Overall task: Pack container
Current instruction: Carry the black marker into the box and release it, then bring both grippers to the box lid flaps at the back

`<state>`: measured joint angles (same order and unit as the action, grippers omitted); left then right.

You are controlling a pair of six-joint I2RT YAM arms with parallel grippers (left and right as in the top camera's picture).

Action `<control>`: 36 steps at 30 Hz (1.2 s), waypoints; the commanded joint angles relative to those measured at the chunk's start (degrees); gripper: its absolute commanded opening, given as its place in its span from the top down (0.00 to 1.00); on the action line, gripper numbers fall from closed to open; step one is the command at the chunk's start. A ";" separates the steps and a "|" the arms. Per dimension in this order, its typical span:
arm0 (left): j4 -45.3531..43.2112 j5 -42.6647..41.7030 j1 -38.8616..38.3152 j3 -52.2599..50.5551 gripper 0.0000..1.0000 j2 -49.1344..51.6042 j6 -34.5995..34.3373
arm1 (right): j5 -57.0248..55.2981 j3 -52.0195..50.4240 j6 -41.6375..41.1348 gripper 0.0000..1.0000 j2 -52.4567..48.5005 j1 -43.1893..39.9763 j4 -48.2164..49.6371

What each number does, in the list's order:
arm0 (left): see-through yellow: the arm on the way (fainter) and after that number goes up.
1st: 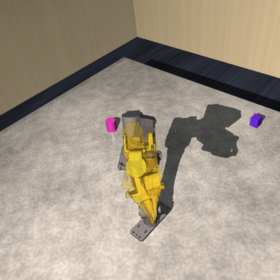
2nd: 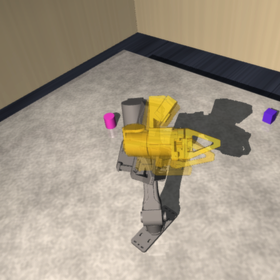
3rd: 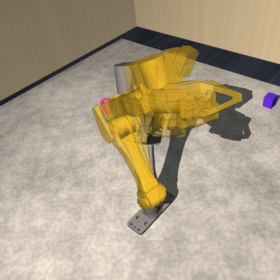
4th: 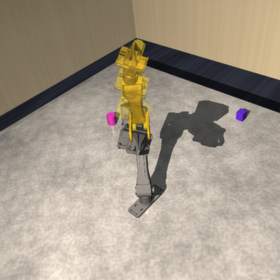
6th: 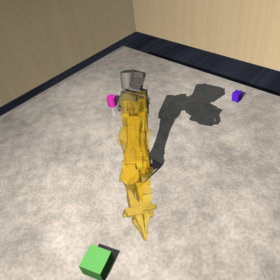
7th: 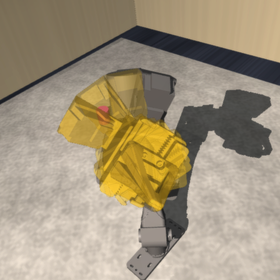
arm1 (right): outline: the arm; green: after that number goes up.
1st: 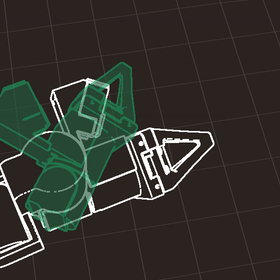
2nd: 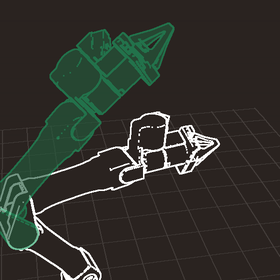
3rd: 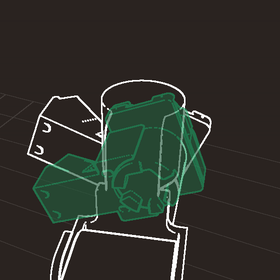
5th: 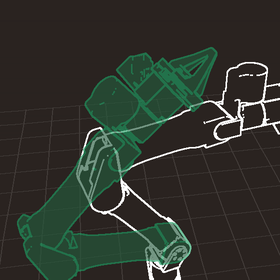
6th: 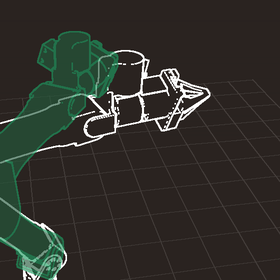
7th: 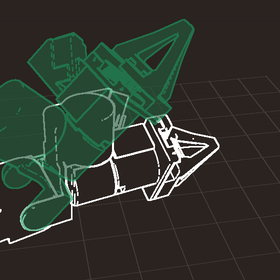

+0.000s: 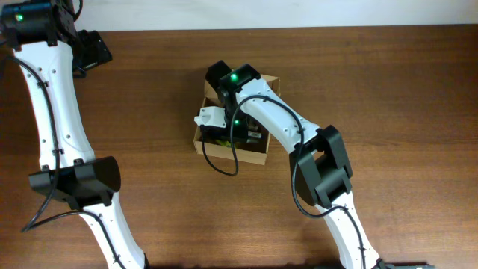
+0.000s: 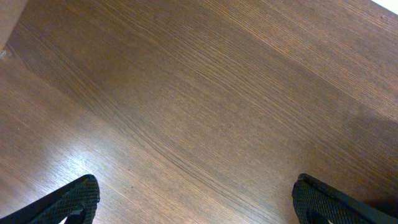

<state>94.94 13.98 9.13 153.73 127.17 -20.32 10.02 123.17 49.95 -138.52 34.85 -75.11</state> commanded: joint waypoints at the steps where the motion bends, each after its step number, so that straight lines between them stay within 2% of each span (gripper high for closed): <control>1: 0.07 0.22 0.15 -0.17 0.00 -1.09 0.68 | 0.09 -0.28 0.57 0.93 -0.72 -0.11 0.09; 4: 0.07 0.22 0.15 -0.17 0.00 -1.09 0.68 | 0.02 0.15 -2.21 0.70 -0.44 -0.11 0.07; 7: 0.07 0.22 0.15 -0.17 0.00 -1.09 0.70 | -0.15 1.40 -8.33 0.57 0.35 -0.11 -0.39; 13: 0.07 0.22 0.15 -0.17 0.00 -1.09 0.68 | -0.15 7.82 -15.52 0.52 4.15 -0.15 -4.48; 17: 0.04 0.26 0.15 -0.17 0.00 -1.09 0.68 | -0.20 14.58 -23.56 0.49 9.05 -0.92 -4.63; 22: -1.33 -4.81 0.15 -0.17 0.00 -1.09 0.24 | -0.79 22.82 -36.33 0.51 13.70 -5.33 -4.70; 24: -1.40 -8.70 0.15 -0.17 0.02 -1.09 0.28 | -0.74 24.61 -41.70 0.58 15.21 -8.83 -4.66; 26: -0.96 -14.08 0.13 -0.22 0.37 -1.09 0.31 | -0.72 24.92 -45.35 0.61 16.15 -13.11 -4.66; 29: -1.18 -23.54 -0.44 -0.72 0.69 -1.09 4.22 | 0.81 24.50 -49.03 0.70 15.78 -20.13 -5.29; 31: -1.40 -25.83 -1.33 -1.03 0.81 -0.92 5.51 | 3.21 23.06 -50.45 0.83 15.30 -24.26 -5.27; 33: -1.42 -25.75 -2.69 -1.14 0.87 -0.72 6.14 | 4.96 20.06 -50.95 0.96 14.91 -27.96 -4.76; 36: -1.66 -25.44 -4.90 -1.20 0.92 -0.26 7.21 | 5.03 13.86 -53.18 0.96 14.27 -31.50 -3.43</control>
<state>93.60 -7.84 6.42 153.08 127.17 -15.86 12.38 141.64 0.93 -122.19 4.82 -79.02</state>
